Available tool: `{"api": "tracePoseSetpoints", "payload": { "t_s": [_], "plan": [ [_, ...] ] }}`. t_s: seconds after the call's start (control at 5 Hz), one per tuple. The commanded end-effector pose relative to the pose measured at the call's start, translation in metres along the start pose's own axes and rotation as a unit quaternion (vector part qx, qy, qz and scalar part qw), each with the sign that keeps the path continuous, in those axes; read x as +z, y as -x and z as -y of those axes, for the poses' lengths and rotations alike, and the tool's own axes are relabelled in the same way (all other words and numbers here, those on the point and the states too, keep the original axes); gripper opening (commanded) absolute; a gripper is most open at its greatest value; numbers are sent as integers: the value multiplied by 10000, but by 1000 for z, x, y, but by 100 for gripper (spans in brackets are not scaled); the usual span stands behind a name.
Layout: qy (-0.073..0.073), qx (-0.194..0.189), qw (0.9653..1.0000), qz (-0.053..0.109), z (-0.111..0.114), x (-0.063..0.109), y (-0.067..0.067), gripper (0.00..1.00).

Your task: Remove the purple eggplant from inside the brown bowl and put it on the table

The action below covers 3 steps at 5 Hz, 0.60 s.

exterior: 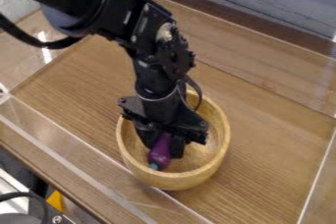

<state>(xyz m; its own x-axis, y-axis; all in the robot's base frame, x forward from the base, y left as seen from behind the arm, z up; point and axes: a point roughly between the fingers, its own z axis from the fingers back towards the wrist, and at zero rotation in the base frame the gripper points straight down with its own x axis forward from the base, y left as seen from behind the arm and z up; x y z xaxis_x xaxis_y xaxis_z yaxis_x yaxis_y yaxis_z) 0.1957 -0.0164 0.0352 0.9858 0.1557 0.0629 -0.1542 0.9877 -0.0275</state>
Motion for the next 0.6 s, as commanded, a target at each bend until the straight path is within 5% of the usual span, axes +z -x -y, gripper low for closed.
{"api": "tracePoseSetpoints", "payload": {
  "t_s": [0.0,0.2,0.4],
  "plan": [
    [-17,183,9998,-29,5,11,-4,0],
    [-16,331,9994,-32,11,21,-8,0],
    [21,-119,9999,-44,3,22,-8,0]
  ]
}}
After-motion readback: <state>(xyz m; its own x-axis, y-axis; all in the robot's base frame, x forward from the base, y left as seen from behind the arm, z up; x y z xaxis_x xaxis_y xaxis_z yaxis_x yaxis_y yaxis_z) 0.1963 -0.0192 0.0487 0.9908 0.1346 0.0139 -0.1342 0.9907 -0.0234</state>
